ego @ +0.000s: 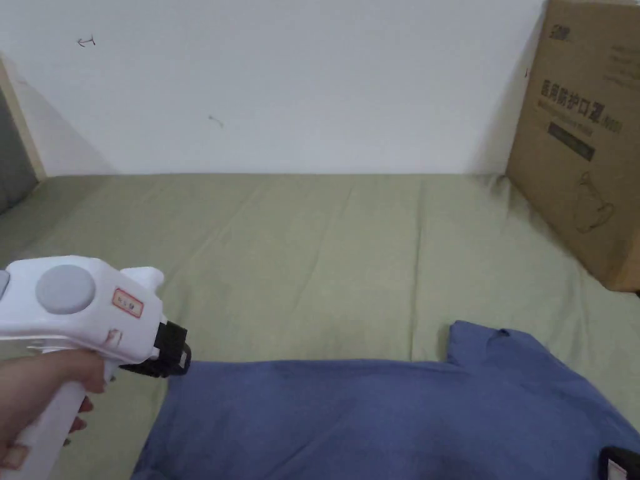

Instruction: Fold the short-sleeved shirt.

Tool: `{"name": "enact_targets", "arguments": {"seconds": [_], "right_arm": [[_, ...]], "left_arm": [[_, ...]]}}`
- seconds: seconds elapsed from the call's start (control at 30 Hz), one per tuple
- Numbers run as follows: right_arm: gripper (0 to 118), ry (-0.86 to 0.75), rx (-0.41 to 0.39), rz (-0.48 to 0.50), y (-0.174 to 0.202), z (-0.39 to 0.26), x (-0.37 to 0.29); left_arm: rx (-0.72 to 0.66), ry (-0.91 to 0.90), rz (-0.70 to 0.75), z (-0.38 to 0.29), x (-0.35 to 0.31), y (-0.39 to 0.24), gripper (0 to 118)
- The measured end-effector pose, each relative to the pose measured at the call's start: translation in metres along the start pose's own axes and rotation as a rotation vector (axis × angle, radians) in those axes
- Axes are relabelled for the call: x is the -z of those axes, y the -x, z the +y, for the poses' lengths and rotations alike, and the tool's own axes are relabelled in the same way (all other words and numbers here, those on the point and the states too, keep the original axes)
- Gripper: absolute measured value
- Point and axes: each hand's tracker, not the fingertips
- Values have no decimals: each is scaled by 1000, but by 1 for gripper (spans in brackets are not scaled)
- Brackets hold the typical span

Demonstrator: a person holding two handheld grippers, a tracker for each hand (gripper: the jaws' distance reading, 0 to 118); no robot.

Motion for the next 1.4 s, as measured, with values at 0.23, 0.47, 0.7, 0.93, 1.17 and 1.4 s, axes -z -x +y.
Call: {"name": "enact_targets", "arguments": {"seconds": [0.23,0.47,0.7,0.93,1.17,1.4], "right_arm": [[0,88,-24,10,1,-11,34],[0,149,-33,2,2,-16,59],[0,191,-12,36,9,-24,71],[0,7,179,233,-47,52,120],[115,402,111,-22,-132,131,267],[105,764,12,-241,-167,77,353]], "left_arm": [[-78,117,28,32,102,42,117],[-64,128,45,24,135,46,116],[153,-20,108,5,115,9,61],[128,-167,26,0,79,2,2],[131,-286,-96,-18,43,-4,2],[188,-284,-130,-37,30,-19,2]]}}
